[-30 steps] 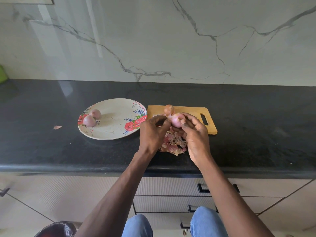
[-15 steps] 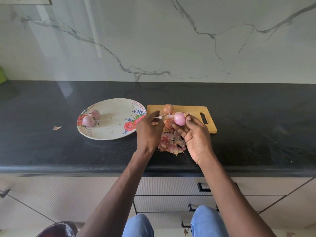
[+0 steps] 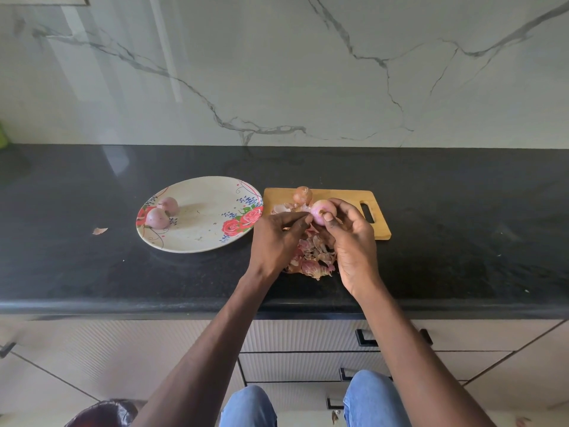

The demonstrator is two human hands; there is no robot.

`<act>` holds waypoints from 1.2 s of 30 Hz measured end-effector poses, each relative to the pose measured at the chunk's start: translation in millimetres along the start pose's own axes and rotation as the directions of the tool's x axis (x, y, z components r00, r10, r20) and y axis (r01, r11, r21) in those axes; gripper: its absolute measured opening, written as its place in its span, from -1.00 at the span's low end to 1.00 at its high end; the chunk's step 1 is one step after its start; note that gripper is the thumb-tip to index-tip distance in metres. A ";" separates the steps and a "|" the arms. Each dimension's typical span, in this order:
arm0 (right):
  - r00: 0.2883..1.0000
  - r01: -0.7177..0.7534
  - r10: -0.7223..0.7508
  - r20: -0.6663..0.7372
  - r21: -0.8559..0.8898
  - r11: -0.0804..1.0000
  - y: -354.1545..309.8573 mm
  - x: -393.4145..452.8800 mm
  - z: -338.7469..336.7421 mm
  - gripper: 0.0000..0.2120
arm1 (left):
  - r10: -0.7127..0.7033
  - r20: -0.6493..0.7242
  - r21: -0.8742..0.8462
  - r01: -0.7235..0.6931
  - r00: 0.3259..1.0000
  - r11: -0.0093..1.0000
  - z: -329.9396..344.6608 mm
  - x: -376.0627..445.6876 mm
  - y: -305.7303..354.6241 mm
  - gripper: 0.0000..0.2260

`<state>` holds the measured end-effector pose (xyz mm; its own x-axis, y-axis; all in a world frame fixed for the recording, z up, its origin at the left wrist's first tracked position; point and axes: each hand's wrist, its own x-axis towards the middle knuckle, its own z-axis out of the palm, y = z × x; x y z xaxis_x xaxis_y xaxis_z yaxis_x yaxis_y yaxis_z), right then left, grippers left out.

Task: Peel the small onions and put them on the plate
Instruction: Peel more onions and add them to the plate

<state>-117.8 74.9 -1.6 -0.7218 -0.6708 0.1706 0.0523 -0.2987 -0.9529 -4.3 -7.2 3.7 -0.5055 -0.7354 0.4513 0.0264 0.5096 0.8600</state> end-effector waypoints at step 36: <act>1.000 0.029 -0.029 0.004 -0.073 0.997 2.8 -0.6 4.9 -0.82 | 0.006 -0.104 0.088 0.003 0.995 0.996 4.9 -5.9 7.4 -0.90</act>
<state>-113.8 71.1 -3.2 -0.7203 -0.6645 0.1989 -0.0189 -0.2678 -0.9633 -5.3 3.1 6.2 -0.4128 -0.7748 0.4787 -0.0509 0.5444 0.8373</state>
